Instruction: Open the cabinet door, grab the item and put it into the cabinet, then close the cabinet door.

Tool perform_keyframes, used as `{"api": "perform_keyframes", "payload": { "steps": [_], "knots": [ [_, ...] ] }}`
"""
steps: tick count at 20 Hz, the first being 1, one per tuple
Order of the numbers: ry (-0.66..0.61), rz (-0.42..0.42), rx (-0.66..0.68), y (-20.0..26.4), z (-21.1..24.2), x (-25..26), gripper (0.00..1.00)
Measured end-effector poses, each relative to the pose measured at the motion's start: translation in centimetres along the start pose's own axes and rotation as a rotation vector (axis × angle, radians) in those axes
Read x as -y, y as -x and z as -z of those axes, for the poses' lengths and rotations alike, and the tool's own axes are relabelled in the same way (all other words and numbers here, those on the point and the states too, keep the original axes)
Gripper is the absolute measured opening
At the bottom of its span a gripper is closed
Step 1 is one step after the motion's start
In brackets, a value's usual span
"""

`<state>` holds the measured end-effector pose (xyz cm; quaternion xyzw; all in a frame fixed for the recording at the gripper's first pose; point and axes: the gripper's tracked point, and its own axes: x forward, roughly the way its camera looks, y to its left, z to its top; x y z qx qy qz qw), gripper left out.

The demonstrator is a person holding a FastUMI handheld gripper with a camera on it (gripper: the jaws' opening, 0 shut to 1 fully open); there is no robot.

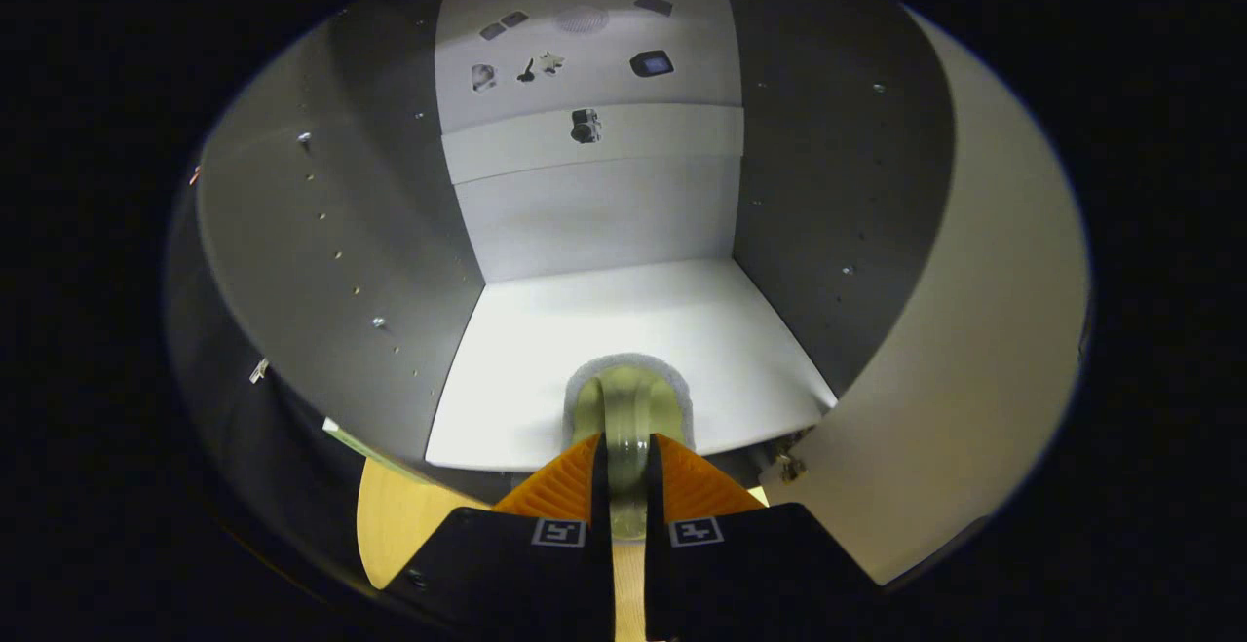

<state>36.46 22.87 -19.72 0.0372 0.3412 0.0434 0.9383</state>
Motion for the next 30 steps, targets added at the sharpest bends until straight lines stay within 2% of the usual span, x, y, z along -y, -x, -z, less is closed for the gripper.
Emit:
{"api": "perform_keyframes", "payload": {
  "steps": [5, 10, 16, 21, 22, 27, 30],
  "knots": [
    [0.018, 0.007, -0.060, -4.3, -1.3, -0.4, 0.16],
    [0.052, 0.034, -0.062, -6.8, -3.0, -0.1, 0.18],
    [0.011, 0.040, -0.092, -8.5, -3.0, 0.2, 0.21],
    [-0.003, 0.035, -0.103, -9.2, -2.9, 0.3, 0.28],
    [0.001, 0.035, -0.103, -9.1, -2.9, 0.3, 0.33],
    [-0.008, 0.027, -0.056, -7.8, -3.9, 0.5, 0.99],
    [-0.027, 0.009, 0.009, -6.0, -5.3, 0.2, 0.98]
  ]
}}
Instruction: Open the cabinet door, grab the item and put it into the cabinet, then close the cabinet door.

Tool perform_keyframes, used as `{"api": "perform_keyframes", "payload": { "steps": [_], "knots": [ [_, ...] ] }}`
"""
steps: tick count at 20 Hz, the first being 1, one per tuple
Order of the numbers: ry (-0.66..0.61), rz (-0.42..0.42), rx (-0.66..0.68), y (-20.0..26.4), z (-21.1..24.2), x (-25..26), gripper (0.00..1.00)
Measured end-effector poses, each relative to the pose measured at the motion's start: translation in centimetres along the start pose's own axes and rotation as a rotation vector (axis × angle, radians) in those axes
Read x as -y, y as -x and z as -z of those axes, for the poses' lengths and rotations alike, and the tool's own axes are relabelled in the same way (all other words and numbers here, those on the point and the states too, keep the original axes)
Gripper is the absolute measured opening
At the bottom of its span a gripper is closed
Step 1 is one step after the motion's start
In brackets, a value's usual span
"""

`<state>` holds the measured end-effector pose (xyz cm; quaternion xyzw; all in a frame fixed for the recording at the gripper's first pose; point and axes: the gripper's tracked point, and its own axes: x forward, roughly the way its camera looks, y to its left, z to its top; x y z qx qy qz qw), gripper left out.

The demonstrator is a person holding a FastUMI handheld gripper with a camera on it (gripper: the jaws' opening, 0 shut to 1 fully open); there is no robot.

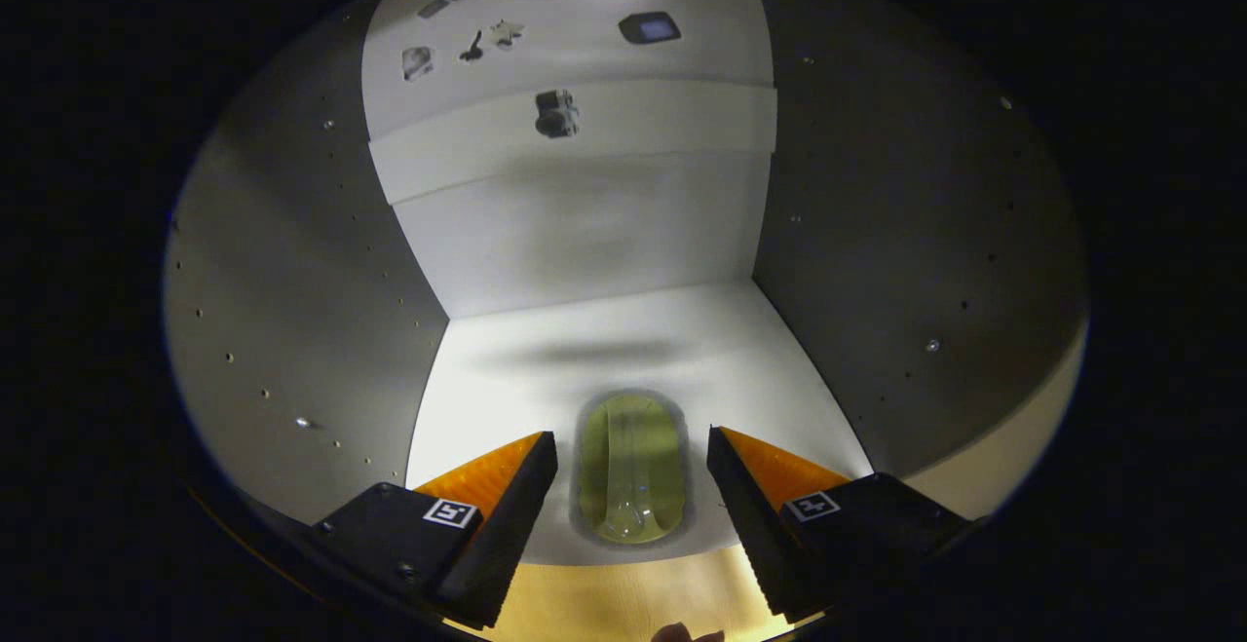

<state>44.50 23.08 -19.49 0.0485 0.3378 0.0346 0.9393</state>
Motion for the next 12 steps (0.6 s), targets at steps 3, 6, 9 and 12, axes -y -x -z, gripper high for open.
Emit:
{"api": "perform_keyframes", "payload": {
  "steps": [3, 6, 9, 12],
  "knots": [
    [0.003, -0.021, 0.084, 2.9, -1.5, -0.4, 0.98],
    [0.011, -0.017, 0.215, 7.2, -3.5, -0.1, 0.98],
    [0.024, -0.008, 0.369, 12.7, -5.1, 0.2, 0.98],
    [0.054, 0.007, 0.537, 19.0, -6.6, 0.4, 0.99]
  ]
}}
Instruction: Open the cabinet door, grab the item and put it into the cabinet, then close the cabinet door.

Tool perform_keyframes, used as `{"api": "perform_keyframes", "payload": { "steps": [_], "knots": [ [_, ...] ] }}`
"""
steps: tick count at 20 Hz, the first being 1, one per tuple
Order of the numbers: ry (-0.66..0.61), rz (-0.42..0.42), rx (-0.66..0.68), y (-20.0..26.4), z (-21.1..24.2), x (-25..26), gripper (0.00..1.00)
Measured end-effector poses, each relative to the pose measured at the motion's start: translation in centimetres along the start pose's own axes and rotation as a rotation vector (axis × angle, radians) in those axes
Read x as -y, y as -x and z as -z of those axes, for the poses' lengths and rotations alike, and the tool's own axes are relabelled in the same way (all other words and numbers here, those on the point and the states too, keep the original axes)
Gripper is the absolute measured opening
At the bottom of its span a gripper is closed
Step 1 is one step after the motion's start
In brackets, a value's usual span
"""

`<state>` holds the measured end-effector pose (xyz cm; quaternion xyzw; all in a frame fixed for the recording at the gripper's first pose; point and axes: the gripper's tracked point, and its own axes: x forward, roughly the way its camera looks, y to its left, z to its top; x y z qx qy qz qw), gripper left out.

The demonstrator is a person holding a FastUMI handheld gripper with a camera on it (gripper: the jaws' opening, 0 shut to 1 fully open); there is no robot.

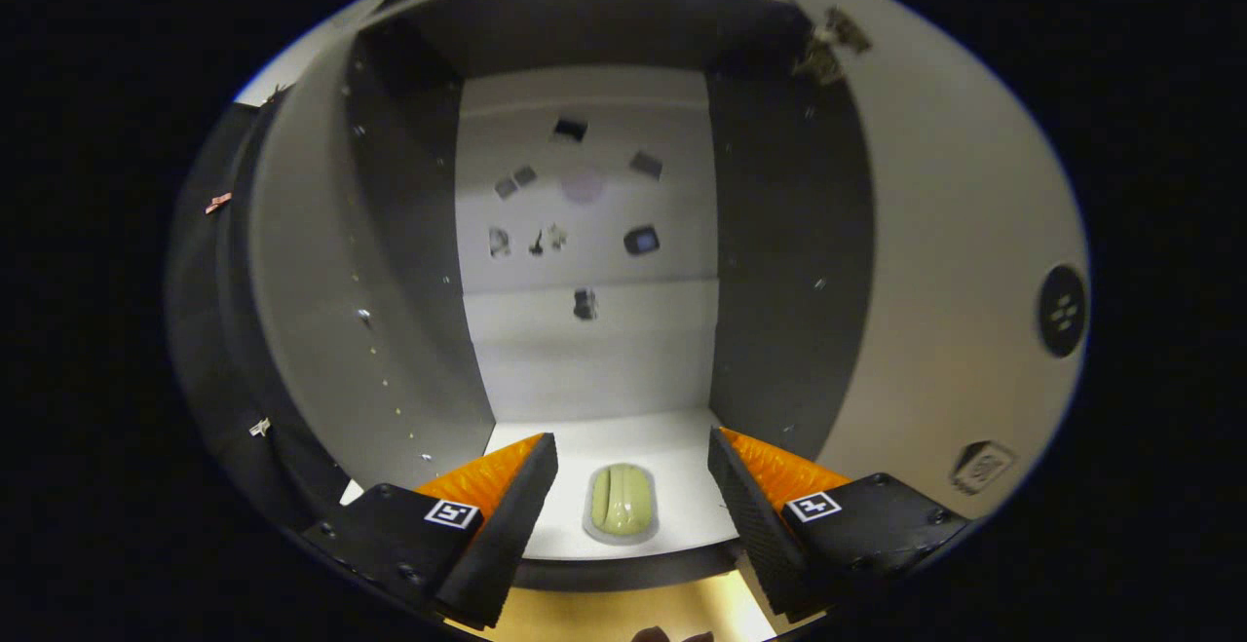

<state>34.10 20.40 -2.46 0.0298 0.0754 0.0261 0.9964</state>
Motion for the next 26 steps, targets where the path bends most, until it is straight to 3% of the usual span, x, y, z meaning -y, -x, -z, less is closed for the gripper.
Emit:
{"api": "perform_keyframes", "payload": {
  "steps": [3, 8, 19, 23, 26],
  "knots": [
    [0.015, 0.006, 0.135, 4.9, -3.4, 0.1, 0.98],
    [0.026, 0.006, 0.232, 13.1, -6.0, 0.9, 0.97],
    [0.046, -0.027, 0.244, 28.0, -4.9, 7.2, 0.98],
    [0.060, 0.008, 0.233, 32.5, -4.6, 11.3, 0.98],
    [0.062, 0.108, 0.245, 34.2, -5.0, 16.5, 0.97]
  ]
}}
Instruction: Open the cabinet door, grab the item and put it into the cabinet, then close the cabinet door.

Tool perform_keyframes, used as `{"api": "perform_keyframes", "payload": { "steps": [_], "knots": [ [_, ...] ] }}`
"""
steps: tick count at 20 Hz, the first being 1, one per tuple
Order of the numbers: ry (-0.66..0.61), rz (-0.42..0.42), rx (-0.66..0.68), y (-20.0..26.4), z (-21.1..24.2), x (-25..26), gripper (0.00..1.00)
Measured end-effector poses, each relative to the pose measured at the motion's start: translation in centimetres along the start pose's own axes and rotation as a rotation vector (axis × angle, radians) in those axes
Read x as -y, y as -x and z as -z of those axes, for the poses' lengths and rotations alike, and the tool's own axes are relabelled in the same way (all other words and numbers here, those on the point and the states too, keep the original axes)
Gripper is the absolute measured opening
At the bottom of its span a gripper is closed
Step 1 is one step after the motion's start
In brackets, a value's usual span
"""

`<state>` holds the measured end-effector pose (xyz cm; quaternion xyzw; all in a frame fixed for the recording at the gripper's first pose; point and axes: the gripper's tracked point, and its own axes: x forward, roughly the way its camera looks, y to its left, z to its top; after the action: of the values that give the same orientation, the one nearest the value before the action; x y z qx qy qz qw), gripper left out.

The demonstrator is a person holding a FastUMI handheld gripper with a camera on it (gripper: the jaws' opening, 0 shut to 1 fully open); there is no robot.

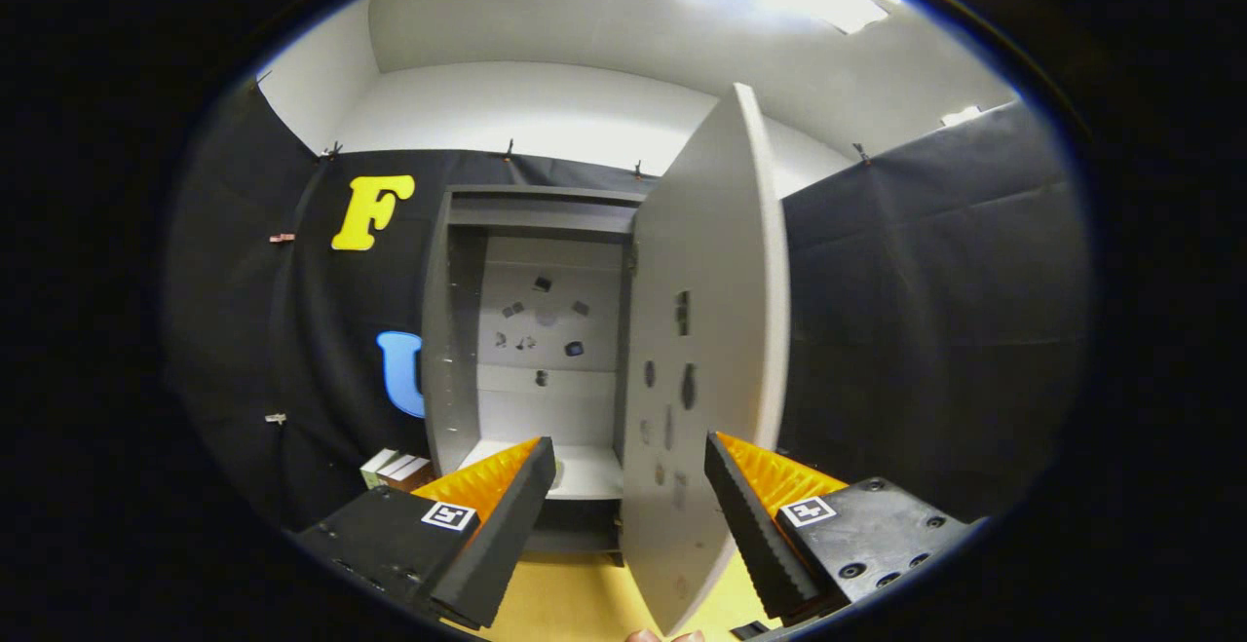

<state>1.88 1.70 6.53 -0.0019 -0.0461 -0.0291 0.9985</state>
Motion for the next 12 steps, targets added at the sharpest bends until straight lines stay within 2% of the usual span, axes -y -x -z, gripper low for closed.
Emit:
{"api": "perform_keyframes", "payload": {
  "steps": [3, 8, 10, 12],
  "knots": [
    [-0.021, 0.107, 0.001, 0.5, -0.2, 4.8, 0.98],
    [-0.004, 0.274, -0.039, -0.6, 3.0, 12.8, 0.98],
    [0.006, 0.314, -0.057, -1.7, 4.5, 15.0, 0.97],
    [0.000, 0.316, -0.075, -3.5, 5.6, 15.8, 0.98]
  ]
}}
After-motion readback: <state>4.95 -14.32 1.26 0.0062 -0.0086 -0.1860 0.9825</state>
